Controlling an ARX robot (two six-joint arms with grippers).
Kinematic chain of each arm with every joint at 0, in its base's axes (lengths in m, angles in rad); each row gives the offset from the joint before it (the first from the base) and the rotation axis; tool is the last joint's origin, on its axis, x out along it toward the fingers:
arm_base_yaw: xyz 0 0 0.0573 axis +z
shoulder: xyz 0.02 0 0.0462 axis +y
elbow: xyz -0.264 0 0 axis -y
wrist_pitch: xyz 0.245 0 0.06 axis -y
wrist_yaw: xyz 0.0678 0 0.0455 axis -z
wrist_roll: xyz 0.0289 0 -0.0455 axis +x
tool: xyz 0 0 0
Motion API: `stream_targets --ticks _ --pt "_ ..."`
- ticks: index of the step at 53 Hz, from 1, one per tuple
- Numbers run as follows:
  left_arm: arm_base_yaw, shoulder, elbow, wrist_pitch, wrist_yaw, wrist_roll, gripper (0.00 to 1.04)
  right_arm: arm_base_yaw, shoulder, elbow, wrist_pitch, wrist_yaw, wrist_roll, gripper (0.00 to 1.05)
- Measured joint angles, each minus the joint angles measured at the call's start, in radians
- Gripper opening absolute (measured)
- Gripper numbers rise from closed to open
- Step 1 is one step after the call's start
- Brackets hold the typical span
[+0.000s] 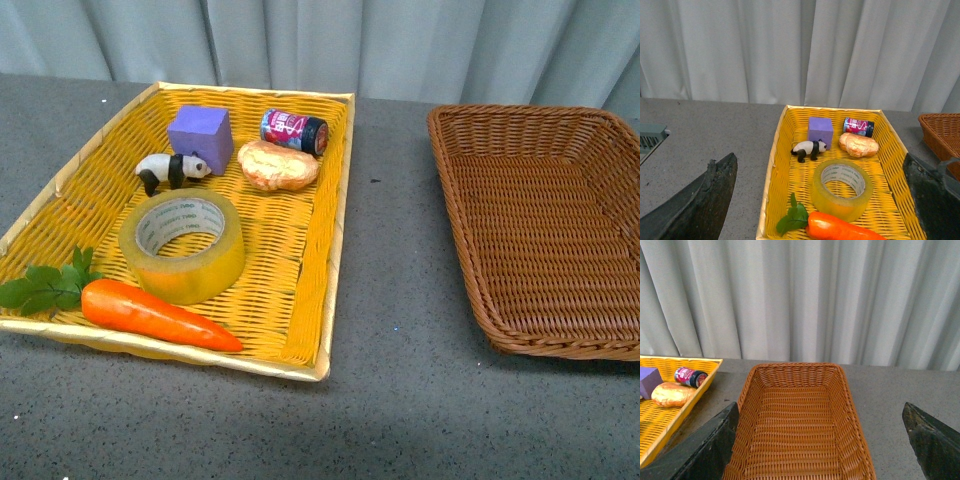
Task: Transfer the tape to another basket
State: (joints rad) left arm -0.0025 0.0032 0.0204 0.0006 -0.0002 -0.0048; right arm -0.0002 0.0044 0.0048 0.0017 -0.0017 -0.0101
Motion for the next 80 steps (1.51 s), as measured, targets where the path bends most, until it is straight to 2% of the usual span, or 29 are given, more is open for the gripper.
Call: stream_targets --ticks 3,6,11,22,36,45,58,76,78,80 --pt "0.004 0.006 0.002 -0.008 0.014 -0.002 0.98 0.000 0.000 0.000 0.000 0.000 0.000 0.96" --pt "0.022 0.117 0.045 -0.119 0.119 -0.024 0.98 0.000 0.000 0.000 0.000 0.000 0.000 0.96" --pt "0.021 0.379 0.073 -0.003 0.162 -0.067 0.98 0.000 -0.001 0.000 0.000 0.000 0.000 0.96" --pt "-0.040 0.877 0.217 0.308 0.101 -0.119 0.98 0.000 -0.001 0.000 0.000 0.000 0.000 0.96" --pt "-0.115 1.445 0.426 0.422 0.018 -0.177 0.98 0.000 -0.001 0.000 0.000 0.000 0.000 0.96" --pt "-0.126 1.683 0.549 0.458 -0.041 -0.205 0.98 0.000 -0.001 0.000 0.000 0.000 0.000 0.96" --pt "-0.126 1.905 0.682 0.473 -0.097 -0.241 0.98 0.000 -0.001 0.000 0.000 0.000 0.000 0.96" --pt "-0.143 1.987 0.729 0.446 -0.099 -0.273 0.98 0.000 -0.001 0.000 0.000 0.000 0.000 0.96" --pt "-0.143 1.993 0.732 0.445 -0.102 -0.270 0.94 0.000 -0.001 0.000 0.000 0.000 0.000 0.96" --pt "-0.143 2.000 0.739 0.434 -0.102 -0.277 0.85 0.000 -0.001 0.000 0.000 0.000 0.000 0.96"
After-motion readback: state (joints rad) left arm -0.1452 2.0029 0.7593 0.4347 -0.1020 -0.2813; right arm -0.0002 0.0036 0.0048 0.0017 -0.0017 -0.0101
